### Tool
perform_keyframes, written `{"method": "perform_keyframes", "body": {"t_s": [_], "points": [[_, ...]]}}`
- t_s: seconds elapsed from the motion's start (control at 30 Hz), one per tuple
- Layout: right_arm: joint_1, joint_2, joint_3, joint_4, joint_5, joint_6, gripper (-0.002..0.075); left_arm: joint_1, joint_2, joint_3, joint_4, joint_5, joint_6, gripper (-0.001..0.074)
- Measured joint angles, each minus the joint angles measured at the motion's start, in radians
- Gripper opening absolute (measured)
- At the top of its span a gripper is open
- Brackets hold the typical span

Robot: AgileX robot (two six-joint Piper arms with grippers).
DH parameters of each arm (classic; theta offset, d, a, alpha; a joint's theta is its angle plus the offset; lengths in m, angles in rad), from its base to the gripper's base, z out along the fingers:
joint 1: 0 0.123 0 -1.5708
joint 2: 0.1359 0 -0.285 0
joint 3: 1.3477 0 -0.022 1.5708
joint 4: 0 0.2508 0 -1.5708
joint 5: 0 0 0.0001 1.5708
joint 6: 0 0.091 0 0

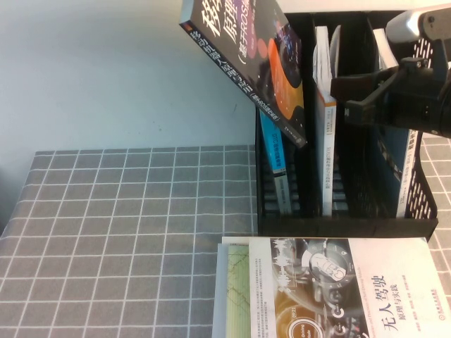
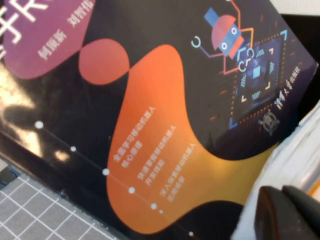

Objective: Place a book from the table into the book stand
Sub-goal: Place the book on the book shelf

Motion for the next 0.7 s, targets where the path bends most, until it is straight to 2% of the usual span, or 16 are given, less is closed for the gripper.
{"method": "perform_keyframes", "body": {"t_s": [0.23, 0.63, 0.7], "points": [[0.0, -0.041, 0.0, 0.0, -0.002, -0.008, -0.0003, -0.021, 0.052, 0.0, 0.041, -0.008, -0.012, 0.0113], [0.0, -0.306, 0.0, -0.003, -0.026, -0.031, -0.0003, -0.179, 0.181, 0.0, 0.293, -0.083, -0.045, 0.0113], [0.0, -0.365, 0.0, -0.051, -0.026, -0.002, -0.0003, -0.187, 0.206, 0.0, 0.314, -0.098, -0.045, 0.0113]]}}
